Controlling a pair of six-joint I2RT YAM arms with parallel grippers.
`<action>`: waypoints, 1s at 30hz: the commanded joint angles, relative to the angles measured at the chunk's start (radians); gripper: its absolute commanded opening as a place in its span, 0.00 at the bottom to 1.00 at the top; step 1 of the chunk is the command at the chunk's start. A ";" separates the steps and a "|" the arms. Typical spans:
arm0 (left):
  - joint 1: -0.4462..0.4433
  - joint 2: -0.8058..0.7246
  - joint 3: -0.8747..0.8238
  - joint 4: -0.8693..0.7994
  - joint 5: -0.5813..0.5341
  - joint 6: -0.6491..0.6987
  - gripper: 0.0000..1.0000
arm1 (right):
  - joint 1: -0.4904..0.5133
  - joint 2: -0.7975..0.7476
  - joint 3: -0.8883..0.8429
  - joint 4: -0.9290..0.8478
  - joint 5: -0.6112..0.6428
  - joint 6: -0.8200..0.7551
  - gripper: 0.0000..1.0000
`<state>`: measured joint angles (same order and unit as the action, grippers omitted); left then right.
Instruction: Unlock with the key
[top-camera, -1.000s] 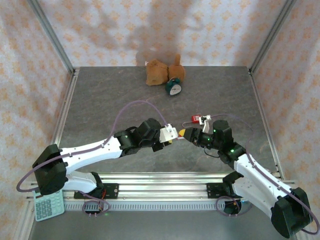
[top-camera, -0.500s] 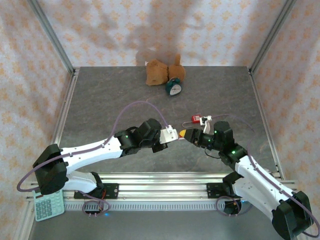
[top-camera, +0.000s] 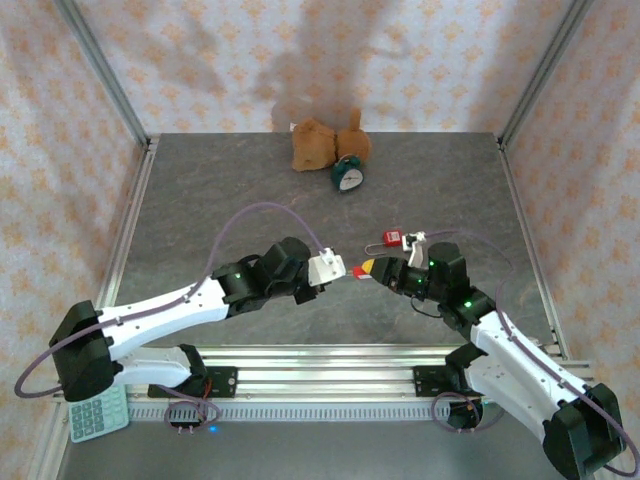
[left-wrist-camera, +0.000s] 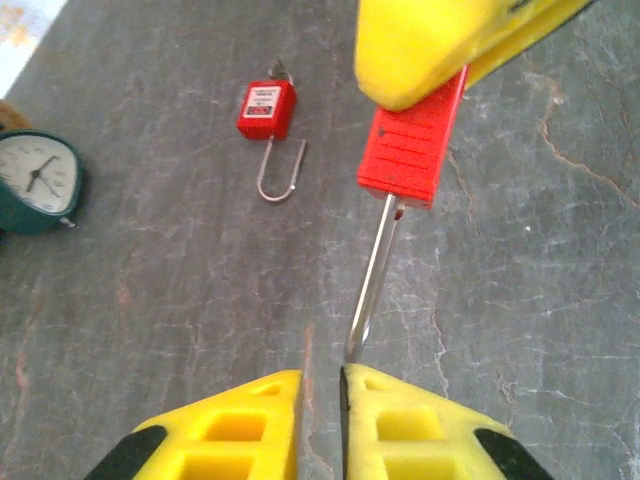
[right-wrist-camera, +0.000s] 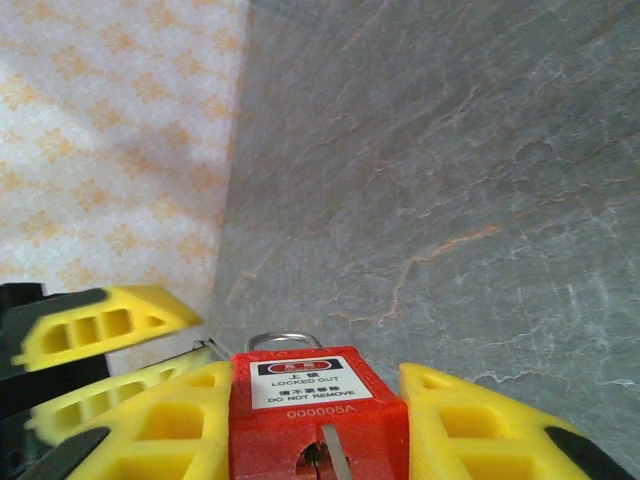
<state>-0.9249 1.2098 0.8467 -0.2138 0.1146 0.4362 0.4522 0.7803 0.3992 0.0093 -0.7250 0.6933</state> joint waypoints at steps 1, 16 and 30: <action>0.012 -0.035 -0.017 -0.012 -0.047 -0.016 0.38 | -0.003 0.002 0.012 0.018 0.009 -0.016 0.23; -0.097 0.164 0.142 0.036 -0.039 0.016 0.78 | 0.047 0.062 0.014 0.096 -0.028 0.004 0.23; -0.097 0.230 0.162 0.024 0.011 0.020 0.46 | 0.065 0.062 0.015 0.107 -0.019 0.000 0.23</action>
<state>-1.0210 1.4372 0.9855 -0.1944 0.1150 0.4541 0.5102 0.8516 0.3992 0.0532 -0.7403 0.7017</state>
